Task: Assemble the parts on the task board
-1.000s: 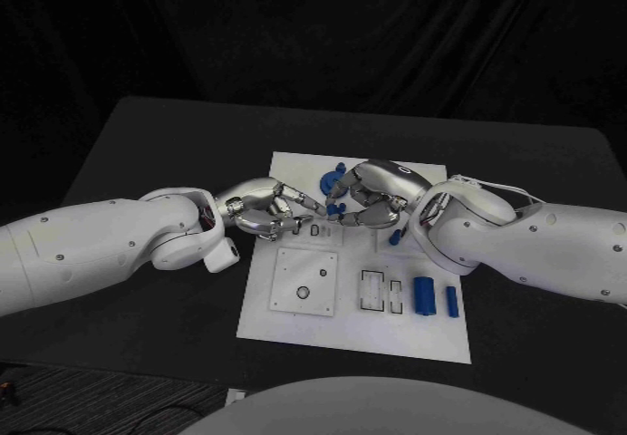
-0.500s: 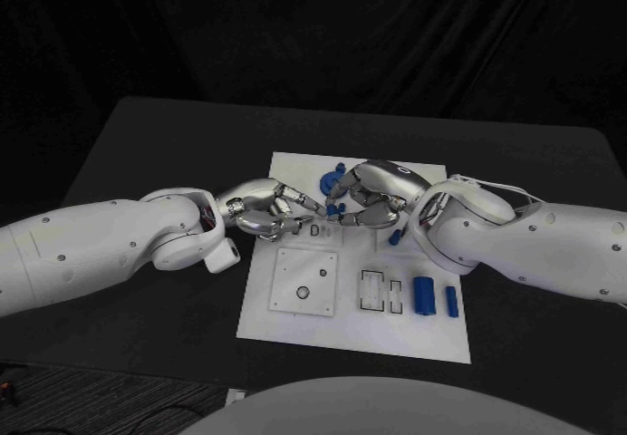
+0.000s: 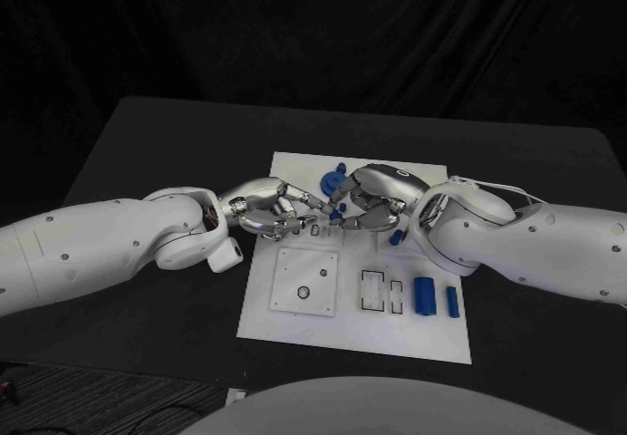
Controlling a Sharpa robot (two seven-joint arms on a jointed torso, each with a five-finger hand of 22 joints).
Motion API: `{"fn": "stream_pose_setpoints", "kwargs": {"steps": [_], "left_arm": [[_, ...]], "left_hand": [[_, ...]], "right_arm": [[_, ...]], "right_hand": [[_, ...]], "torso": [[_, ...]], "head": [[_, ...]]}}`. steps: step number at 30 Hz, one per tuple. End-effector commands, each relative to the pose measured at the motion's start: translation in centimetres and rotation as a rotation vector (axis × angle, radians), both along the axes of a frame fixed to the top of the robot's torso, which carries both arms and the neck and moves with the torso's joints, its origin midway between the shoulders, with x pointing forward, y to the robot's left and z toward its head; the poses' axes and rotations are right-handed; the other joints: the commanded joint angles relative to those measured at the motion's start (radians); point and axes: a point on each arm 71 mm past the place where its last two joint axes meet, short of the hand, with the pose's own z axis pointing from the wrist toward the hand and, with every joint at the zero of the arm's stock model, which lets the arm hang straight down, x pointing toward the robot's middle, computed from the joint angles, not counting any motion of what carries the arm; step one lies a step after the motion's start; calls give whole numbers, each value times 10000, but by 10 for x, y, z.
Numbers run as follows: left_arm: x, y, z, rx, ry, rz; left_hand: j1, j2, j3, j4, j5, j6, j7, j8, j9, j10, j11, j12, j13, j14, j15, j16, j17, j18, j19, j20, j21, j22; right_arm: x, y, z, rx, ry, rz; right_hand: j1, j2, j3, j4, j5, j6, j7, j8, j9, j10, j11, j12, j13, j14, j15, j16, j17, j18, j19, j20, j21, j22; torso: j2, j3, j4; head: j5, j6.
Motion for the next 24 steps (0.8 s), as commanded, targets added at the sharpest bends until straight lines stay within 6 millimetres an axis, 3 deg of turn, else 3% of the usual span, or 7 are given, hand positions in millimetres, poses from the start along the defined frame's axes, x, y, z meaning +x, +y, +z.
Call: {"fn": "stream_pose_setpoints", "kwargs": {"steps": [1, 8, 24], "left_arm": [[-1, -3, 2, -253, -29, -220], [-1, -4, 1, -207, 27, -251], [-1, 1, 1, -144, 42, -119]], "left_hand": [[-29, 6, 54, -26, 54, -9, 14, -6, -2, 1062, 39, 34, 2618, 1039, 88, 27, 2635, 123, 3, 72, -47, -4], [-29, 8, 58, -28, 53, -36, 13, -10, -8, 1062, 38, 34, 2618, 1039, 88, 27, 2635, 127, -12, 73, -56, -14], [-42, 19, 68, -30, 49, 214, 42, 37, 24, 1062, 49, 34, 2618, 1039, 92, 27, 2635, 127, -2, 81, -59, 1]], "right_arm": [[-1, 0, -4, -321, 266, -74], [-1, 1, -3, -272, 224, -82], [-1, -10, 5, 293, -348, -474]], "right_hand": [[38, 59, 44, -22, 63, 213, -297, 55, 410, 1007, 54, -23, 2590, 864, -8, -50, 1974, 60, -74, -12, -33, 1831], [55, 62, 52, -34, 68, 212, -293, 50, 409, 1005, 58, -26, 2587, 863, -5, -51, 1973, 60, -73, -9, -32, 1831], [52, 51, 44, -37, 65, 213, -279, 40, 409, 998, 69, -36, 2578, 866, 2, -45, 1981, 53, -58, -2, 0, 1840]], "torso": [[1, 3, -7], [3, 11, -5], [-7, -7, -16]], "head": [[0, -1], [-1, -1], [51, -1]]}}
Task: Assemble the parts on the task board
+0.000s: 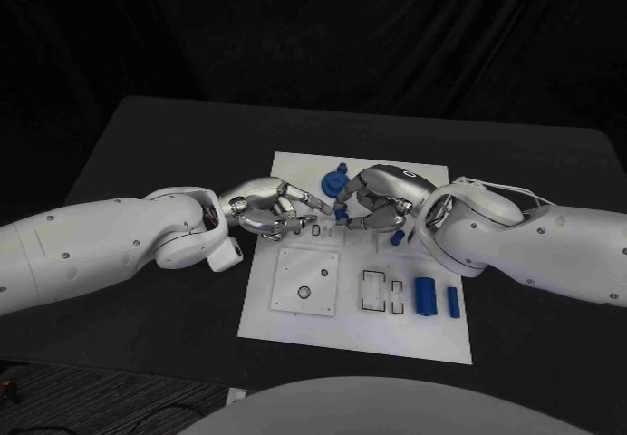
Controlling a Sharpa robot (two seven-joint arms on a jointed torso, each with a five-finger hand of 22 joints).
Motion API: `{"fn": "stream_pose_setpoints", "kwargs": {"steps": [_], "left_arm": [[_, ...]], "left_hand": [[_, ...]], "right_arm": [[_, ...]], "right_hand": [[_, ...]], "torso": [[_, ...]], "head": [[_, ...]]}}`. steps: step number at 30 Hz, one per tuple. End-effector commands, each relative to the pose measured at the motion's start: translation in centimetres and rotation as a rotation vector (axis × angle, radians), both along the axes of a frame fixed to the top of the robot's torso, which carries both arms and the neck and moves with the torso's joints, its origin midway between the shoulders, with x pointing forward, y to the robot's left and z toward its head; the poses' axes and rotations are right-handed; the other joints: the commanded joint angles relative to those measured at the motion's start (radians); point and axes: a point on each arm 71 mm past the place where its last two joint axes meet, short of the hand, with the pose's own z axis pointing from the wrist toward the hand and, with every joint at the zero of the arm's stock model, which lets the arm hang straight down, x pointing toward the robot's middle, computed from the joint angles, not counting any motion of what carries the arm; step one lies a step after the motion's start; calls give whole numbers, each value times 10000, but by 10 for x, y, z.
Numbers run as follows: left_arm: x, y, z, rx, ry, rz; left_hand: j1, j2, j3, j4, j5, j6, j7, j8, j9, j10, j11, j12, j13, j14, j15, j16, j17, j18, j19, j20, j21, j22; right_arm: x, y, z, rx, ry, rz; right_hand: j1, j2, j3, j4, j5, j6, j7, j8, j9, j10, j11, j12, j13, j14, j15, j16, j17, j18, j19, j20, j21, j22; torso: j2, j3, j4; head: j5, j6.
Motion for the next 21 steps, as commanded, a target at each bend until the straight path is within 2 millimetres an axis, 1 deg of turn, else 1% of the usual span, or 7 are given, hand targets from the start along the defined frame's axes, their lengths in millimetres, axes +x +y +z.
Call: {"fn": "stream_pose_setpoints", "kwargs": {"steps": [1, 4, 8, 13, 15, 18, 21], "left_arm": [[-1, -1, 1, -143, 27, -125], [-1, -1, 1, -127, 34, -111], [-1, -1, 1, -114, 43, -113], [-1, -1, 0, -94, 59, -121], [-1, -2, 0, -91, 61, -121], [-1, -2, 0, -81, 67, -122], [0, -3, 0, -81, 70, -134]], "left_hand": [[-44, 20, 41, -3, 50, 113, -8, 44, 25, 1062, 53, 34, 2617, 1039, 94, 27, 2635, 126, -1, 83, -60, 2], [-47, 22, 44, -5, 51, 170, 4, 58, 32, 1062, 59, 34, 2617, 1039, 98, 27, 2635, 125, 7, 86, -59, 10], [-48, 23, 47, -8, 52, 204, 12, 66, 36, 1062, 64, 34, 2617, 1039, 101, 27, 2635, 126, 0, 89, -63, 6], [-46, 26, 54, -14, 56, 260, 29, 80, 43, 1062, 74, 34, 2617, 1039, 105, 27, 2635, 127, -5, 93, -68, 5], [-44, 28, 58, -18, 59, 271, 37, 84, 44, 1062, 79, 34, 2617, 1039, 107, 27, 2635, 130, -16, 95, -74, -2], [-43, 29, 60, -19, 60, 271, 42, 85, 43, 1062, 81, 34, 2617, 1039, 109, 27, 2635, 132, -24, 96, -78, -8], [-40, 30, 64, -24, 63, 201, 50, 75, 31, 1062, 87, 34, 2617, 1039, 112, 27, 2635, 138, -53, 98, -91, -27]], "right_arm": [[-1, -2, 7, 387, -464, -253], [-2, -2, 11, 581, -670, -245], [-4, -1, 14, 701, -780, -184], [-3, 2, 14, 640, -731, -96], [-3, 3, 14, 626, -720, -77], [-3, 4, 14, 613, -705, -51], [-3, 5, 13, 580, -668, -26]], "right_hand": [[40, 64, 26, -12, 27, 230, -262, 40, 410, 998, 69, -35, 2578, 866, 2, -45, 1980, 52, -58, -2, 0, 1843], [23, 60, 17, -1, 25, 229, -257, 36, 409, 998, 74, -35, 2578, 868, 5, -39, 1988, 53, -58, 1, -1, 1843], [18, 59, 15, 2, 29, 227, -255, 33, 408, 1001, 76, -31, 2582, 870, 6, -35, 1994, 51, -54, 2, 7, 1845], [-13, 58, 7, 27, 64, 179, -236, -7, 394, 996, 89, -39, 2575, 869, 18, -38, 1990, 50, -52, 11, 9, 1845], [-13, 58, 7, 27, 64, 179, -236, -7, 394, 996, 89, -39, 2575, 869, 18, -38, 1990, 50, -52, 11, 9, 1845], [-13, 58, 7, 27, 64, 179, -236, -7, 394, 996, 89, -39, 2575, 869, 18, -38, 1990, 50, -52, 11, 9, 1845], [-19, 59, 7, 33, 70, 162, -230, -21, 388, 997, 95, -37, 2576, 870, 23, -35, 1993, 52, -55, 14, 1, 1843]], "torso": [[-2, -10, -3], [-1, -13, -2], [6, -8, 8], [8, -10, 9], [13, -8, 13], [15, 1, 4], [10, -2, 8]], "head": [[0, -1], [-9, -1], [-7, -1], [-34, -1], [-19, -1], [-2, -1], [-29, -1]]}}
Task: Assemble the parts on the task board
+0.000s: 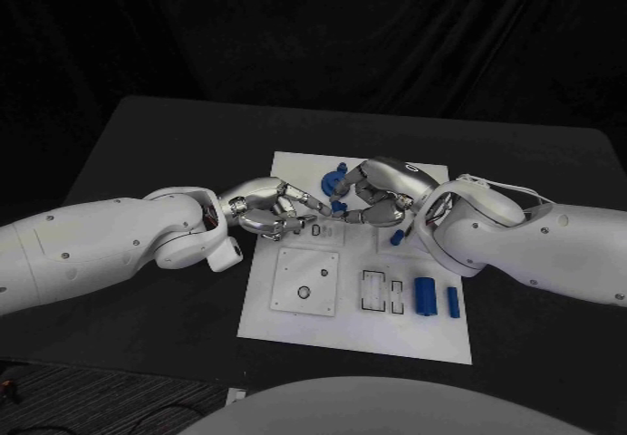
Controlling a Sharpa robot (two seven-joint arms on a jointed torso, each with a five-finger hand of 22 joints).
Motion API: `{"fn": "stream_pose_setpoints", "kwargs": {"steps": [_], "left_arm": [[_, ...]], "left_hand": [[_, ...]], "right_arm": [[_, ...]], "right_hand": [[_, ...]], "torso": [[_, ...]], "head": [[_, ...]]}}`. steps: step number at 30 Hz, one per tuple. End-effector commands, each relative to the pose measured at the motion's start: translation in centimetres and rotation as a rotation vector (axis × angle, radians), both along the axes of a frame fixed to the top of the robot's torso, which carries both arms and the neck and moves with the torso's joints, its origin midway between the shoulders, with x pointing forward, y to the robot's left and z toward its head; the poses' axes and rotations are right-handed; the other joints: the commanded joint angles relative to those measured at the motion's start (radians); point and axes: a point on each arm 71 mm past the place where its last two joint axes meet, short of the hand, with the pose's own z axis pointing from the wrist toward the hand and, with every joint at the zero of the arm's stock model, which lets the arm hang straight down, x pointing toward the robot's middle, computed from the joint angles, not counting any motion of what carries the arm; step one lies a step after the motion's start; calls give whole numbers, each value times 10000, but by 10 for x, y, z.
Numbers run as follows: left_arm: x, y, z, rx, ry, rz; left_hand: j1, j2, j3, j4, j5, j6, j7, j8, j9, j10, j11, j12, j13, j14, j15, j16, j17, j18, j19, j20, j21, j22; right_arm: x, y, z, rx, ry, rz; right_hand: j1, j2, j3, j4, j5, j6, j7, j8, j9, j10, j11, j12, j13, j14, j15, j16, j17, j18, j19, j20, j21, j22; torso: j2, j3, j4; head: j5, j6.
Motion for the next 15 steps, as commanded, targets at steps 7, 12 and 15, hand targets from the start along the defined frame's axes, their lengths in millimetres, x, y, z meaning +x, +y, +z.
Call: {"fn": "stream_pose_setpoints", "kwargs": {"steps": [7, 12, 15], "left_arm": [[-1, -4, 1, -131, 46, -178], [-1, -4, 1, -146, 32, -185], [-1, -4, 1, -158, 22, -188]], "left_hand": [[-40, 30, 65, -24, 63, -7, -19, 30, 4, 1062, 87, 34, 2618, 1075, 76, 27, 2635, 138, -16, 61, -52, -25], [-33, 35, 75, -33, 68, -7, -5, 26, 1, 1062, 97, 34, 2618, 1075, 82, 27, 2635, 140, -29, 66, -60, -32], [-33, 35, 75, -33, 68, -7, -5, 26, 1, 1062, 97, 34, 2618, 1075, 82, 27, 2635, 140, -29, 66, -60, -32]], "right_arm": [[1, 2, 0, -106, 4, 33], [2, 3, -2, -197, 82, 53], [2, 4, -2, -227, 114, 74]], "right_hand": [[-18, 54, 24, 44, 36, 160, -227, -24, 387, 998, 97, -36, 2577, 867, 24, -44, 1980, 52, -57, 15, -4, 1844], [-28, 55, 22, 53, 37, 150, -221, -34, 383, 993, 101, -42, 2572, 866, 27, -46, 1978, 54, -60, 18, -14, 1841], [-41, 54, 17, 62, 27, 141, -216, -43, 380, 987, 107, -51, 2563, 866, 32, -48, 1976, 56, -64, 22, -23, 1838]], "torso": [[-4, 6, 6], [-1, 9, 11], [-3, 9, 10]], "head": [[-22, -1], [-41, -1], [-29, -1]]}}
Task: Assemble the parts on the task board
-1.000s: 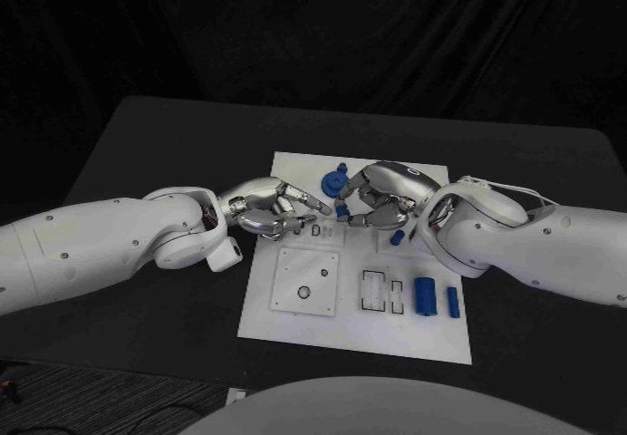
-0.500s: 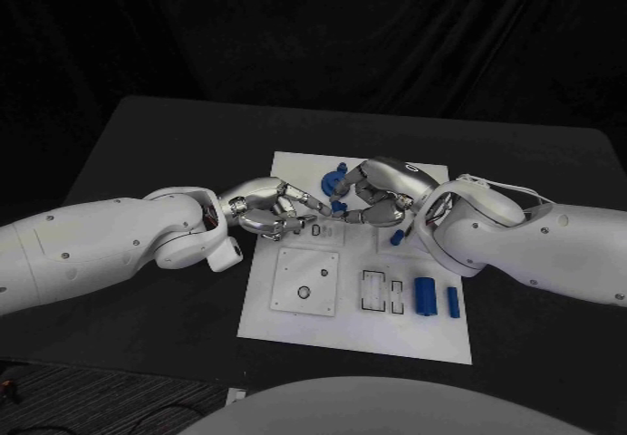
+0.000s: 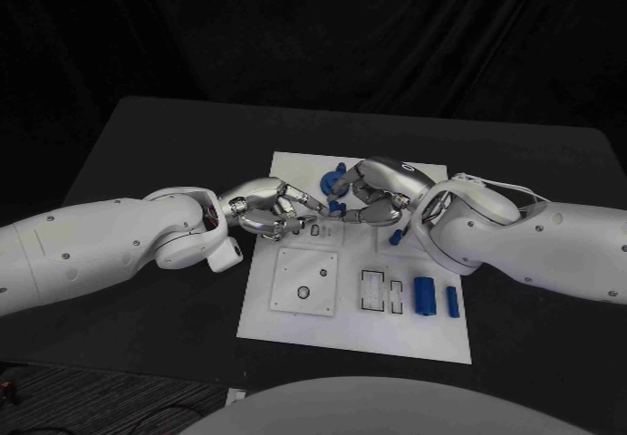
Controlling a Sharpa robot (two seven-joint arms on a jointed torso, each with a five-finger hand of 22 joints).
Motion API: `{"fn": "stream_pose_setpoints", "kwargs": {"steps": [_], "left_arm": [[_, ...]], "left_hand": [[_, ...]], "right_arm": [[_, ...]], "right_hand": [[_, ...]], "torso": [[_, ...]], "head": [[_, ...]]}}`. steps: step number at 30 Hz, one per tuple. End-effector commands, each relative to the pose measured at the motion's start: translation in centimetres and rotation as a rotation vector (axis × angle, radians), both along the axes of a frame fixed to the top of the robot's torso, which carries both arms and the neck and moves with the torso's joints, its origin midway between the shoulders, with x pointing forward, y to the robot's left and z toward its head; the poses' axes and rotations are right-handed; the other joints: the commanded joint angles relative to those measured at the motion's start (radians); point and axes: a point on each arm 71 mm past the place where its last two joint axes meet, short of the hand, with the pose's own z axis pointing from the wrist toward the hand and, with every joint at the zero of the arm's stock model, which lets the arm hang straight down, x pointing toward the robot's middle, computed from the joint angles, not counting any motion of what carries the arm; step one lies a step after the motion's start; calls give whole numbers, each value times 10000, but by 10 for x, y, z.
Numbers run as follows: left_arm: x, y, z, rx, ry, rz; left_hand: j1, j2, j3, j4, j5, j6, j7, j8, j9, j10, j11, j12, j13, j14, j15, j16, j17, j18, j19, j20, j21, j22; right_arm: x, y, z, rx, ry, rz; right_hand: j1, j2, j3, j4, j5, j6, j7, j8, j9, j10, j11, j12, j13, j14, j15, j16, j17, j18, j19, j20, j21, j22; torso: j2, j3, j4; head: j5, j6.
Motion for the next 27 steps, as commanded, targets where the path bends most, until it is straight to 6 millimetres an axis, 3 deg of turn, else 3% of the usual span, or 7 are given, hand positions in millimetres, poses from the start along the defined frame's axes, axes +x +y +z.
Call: {"fn": "stream_pose_setpoints", "kwargs": {"steps": [1, 27], "left_arm": [[-1, -3, 1, -178, 10, -166], [0, -2, 1, -140, 30, -138]], "left_hand": [[-34, 35, 48, -5, 68, -7, -7, 26, 1, 1027, 62, 34, 2618, 1039, 46, 27, 2627, 140, -30, 66, -60, -16], [-2, 61, 100, -42, 77, -123, -18, -10, -30, 958, 76, 1, 2580, 1039, 69, 27, 2627, 162, -140, 85, -118, -86]], "right_arm": [[0, 1, -1, -169, 99, 47], [-1, 2, -6, -347, 319, 209]], "right_hand": [[-39, 58, -2, 42, 28, 142, -215, 15, 380, 1023, 71, -51, 2556, 866, 32, -48, 1976, 56, -64, 22, -23, 1839], [-40, 48, -5, 44, -18, 82, -194, -38, 359, 1006, 90, -76, 2533, 861, 49, -60, 1960, 60, -72, 37, -46, 1833]], "torso": [[-3, 1, 2], [-12, -5, -7]], "head": [[11, -1], [32, -1]]}}
